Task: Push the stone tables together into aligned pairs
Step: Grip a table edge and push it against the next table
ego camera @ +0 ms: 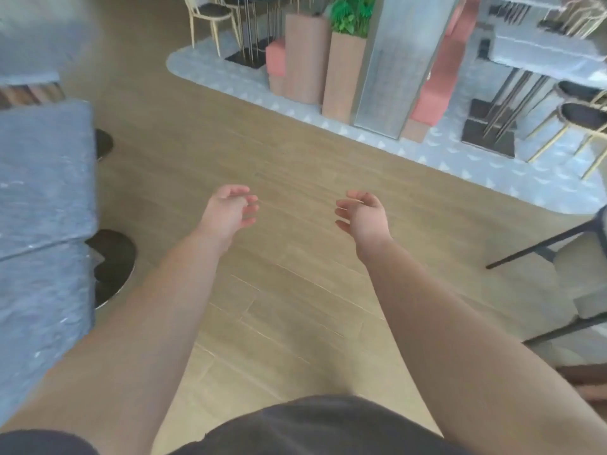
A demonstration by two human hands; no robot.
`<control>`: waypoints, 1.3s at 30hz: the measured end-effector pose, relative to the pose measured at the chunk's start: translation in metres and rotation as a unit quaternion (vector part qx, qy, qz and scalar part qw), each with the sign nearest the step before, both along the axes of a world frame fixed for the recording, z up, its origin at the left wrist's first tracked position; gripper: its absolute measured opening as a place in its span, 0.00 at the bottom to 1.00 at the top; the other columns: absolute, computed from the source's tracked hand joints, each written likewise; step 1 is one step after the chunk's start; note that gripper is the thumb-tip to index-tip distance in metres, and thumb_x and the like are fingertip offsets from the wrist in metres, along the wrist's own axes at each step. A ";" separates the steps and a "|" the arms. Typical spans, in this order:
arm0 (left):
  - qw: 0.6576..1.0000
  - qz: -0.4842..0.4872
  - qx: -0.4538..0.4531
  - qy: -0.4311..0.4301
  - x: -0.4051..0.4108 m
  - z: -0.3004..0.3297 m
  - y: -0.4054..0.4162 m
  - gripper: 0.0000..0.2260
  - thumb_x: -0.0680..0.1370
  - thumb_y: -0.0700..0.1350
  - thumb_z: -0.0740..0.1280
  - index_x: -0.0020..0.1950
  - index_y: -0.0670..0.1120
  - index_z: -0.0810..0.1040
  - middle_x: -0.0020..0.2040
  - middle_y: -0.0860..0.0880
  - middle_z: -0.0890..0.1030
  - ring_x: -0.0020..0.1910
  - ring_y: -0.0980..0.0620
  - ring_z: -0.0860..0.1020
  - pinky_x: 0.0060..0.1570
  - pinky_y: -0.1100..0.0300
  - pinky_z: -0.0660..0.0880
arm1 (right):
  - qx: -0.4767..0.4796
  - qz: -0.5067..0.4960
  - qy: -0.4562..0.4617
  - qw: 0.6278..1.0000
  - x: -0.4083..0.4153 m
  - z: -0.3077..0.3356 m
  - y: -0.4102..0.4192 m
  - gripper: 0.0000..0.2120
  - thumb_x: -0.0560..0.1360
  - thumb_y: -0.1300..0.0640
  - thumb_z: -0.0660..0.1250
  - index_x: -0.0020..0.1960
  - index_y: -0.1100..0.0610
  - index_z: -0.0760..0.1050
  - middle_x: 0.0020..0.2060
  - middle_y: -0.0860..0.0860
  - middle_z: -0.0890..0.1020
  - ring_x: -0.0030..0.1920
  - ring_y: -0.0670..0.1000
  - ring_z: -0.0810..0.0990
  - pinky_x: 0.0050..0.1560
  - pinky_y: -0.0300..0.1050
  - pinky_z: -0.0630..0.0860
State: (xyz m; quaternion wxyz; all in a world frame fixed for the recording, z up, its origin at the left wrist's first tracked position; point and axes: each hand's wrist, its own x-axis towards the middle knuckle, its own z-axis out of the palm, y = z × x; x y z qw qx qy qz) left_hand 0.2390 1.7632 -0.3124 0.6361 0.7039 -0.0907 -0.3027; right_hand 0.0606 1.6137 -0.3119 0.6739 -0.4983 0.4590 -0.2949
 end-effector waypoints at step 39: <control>0.622 0.701 -0.152 0.314 0.202 -0.215 0.207 0.11 0.83 0.38 0.59 0.65 0.40 0.71 0.51 0.43 0.79 0.45 0.45 0.81 0.57 0.43 0.78 | -0.058 0.719 0.273 0.636 0.550 -0.183 0.207 0.15 0.78 0.66 0.54 0.58 0.54 0.73 0.50 0.53 0.81 0.51 0.52 0.81 0.57 0.52 0.81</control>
